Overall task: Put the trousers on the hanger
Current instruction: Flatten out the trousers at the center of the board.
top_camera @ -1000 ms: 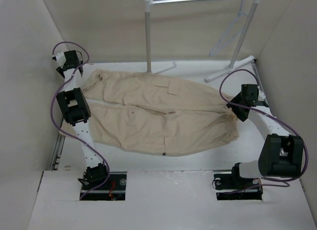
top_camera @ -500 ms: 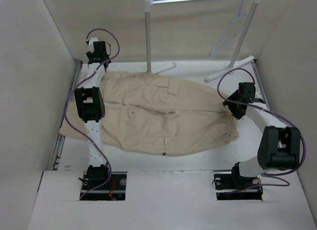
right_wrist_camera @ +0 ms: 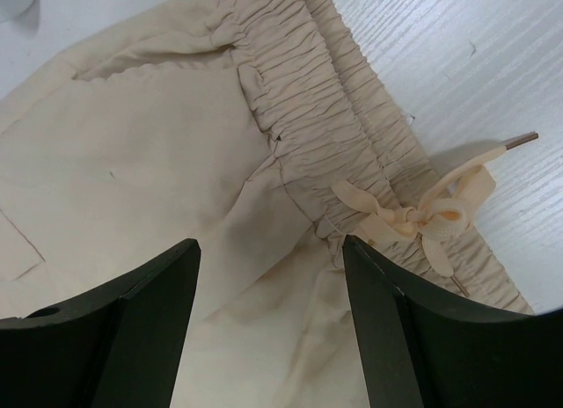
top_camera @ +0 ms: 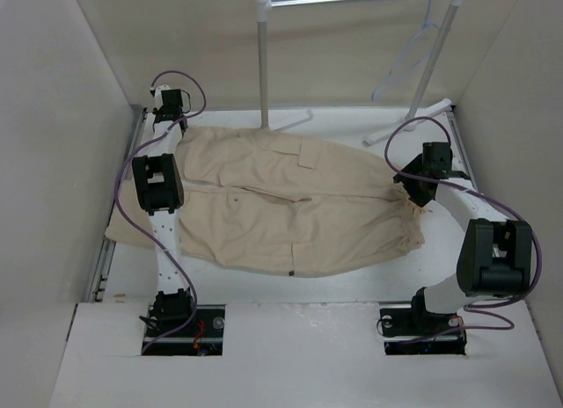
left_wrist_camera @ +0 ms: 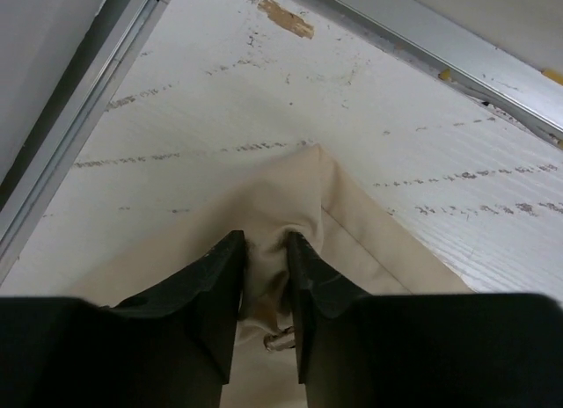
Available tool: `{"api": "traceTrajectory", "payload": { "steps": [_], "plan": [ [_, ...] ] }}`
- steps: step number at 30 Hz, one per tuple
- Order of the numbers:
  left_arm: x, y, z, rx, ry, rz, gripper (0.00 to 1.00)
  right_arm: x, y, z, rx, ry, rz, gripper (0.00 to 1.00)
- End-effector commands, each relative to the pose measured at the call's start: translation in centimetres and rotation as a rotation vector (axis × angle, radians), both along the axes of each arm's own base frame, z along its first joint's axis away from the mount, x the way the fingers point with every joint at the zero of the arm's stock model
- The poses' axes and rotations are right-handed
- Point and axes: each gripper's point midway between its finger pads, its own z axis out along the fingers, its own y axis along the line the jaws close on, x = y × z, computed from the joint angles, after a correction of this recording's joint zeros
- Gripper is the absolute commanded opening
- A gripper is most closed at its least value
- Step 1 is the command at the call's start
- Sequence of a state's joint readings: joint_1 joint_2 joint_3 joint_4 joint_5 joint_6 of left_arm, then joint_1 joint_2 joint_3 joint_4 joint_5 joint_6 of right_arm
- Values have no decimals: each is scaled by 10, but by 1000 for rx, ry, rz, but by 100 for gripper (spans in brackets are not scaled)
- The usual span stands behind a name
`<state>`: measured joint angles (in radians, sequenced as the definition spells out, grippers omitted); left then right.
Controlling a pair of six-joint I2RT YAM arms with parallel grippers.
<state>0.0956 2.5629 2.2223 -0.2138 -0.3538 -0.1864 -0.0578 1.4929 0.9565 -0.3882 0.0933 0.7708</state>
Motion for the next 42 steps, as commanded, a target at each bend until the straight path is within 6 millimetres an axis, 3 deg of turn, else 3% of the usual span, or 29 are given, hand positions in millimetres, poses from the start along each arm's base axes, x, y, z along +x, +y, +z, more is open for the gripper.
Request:
{"api": "traceTrajectory", "payload": {
  "steps": [1,7,12,15,21,24,27,31,35,36,38,40,42],
  "plan": [
    [15,5,39,15,-96,-3,19,19,1,15,-7,-61,4,72],
    [11,37,65,10,-157,76,6,22,1,4,-1,-36,-6,72],
    [7,82,94,17,-231,147,4,27,-2,-1,-11,-21,-12,72],
    [4,113,101,14,-273,194,4,28,-6,-4,-17,-16,-16,72],
    [11,139,89,-55,-334,185,11,21,-11,-10,-34,9,-4,74],
    [13,145,86,-62,-349,191,28,19,-11,-9,-28,4,6,75],
    [15,145,88,-72,-365,200,48,21,-1,-11,-10,8,71,76],
    [11,147,99,-64,-372,227,60,20,1,-26,-5,42,89,77],
    [6,130,112,-92,-378,239,66,28,2,-47,25,88,101,72],
    [5,121,115,-108,-381,238,67,27,4,-53,39,112,103,67],
    [5,96,122,-124,-381,218,68,28,5,-58,53,130,89,45],
    [6,61,130,-137,-378,173,68,30,-1,-57,49,130,57,20],
    [3,24,137,-150,-378,131,68,32,-14,-50,51,119,-4,7]
  ]
}}
